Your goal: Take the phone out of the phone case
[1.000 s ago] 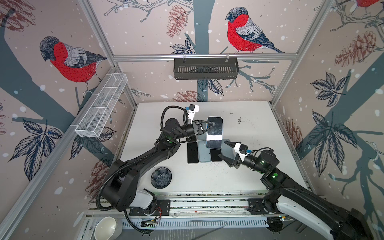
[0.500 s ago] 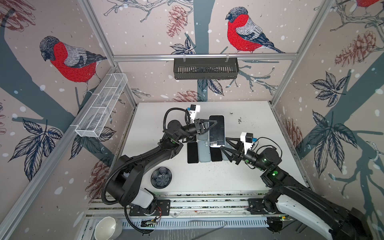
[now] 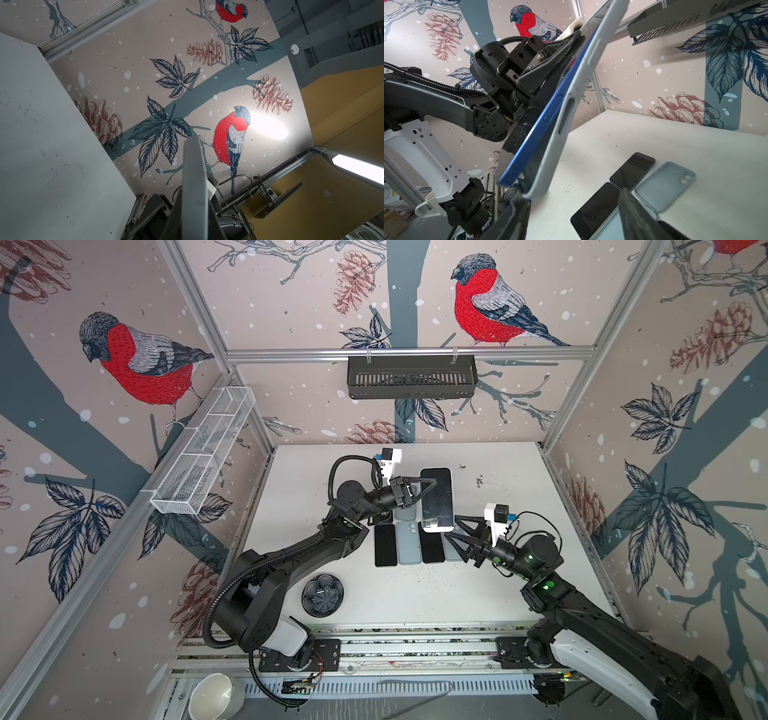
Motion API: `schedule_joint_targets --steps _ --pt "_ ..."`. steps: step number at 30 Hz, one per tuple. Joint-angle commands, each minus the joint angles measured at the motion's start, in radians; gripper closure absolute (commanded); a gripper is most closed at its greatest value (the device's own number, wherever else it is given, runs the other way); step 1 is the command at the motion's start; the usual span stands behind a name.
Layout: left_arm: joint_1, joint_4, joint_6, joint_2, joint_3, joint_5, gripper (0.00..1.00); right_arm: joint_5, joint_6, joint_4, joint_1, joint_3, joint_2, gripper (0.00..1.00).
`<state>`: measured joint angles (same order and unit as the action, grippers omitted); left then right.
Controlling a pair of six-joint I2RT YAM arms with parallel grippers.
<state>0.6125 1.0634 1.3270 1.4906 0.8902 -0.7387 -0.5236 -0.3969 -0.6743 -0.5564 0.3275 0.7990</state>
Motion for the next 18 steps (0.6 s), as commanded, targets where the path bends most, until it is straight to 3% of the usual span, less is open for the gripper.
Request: schedule_joint_targets --steps 1,8,11,15,18 --pt "0.011 0.085 0.013 0.006 0.01 -0.045 1.0 -0.01 -0.022 -0.052 0.015 0.032 0.013 0.32" --pt "0.03 0.052 -0.022 0.016 0.013 -0.048 1.0 -0.067 -0.051 -0.056 0.043 0.067 0.053 0.32" --pt "0.034 0.001 -0.063 0.015 0.009 -0.042 1.0 -0.104 -0.091 -0.073 0.063 0.078 0.074 0.38" --pt "0.036 0.055 -0.042 0.037 -0.012 -0.049 1.0 -0.127 -0.137 -0.101 0.092 0.067 0.089 0.42" --pt "0.038 0.07 -0.038 0.055 -0.022 -0.047 1.0 -0.159 -0.184 -0.153 0.124 0.047 0.094 0.5"
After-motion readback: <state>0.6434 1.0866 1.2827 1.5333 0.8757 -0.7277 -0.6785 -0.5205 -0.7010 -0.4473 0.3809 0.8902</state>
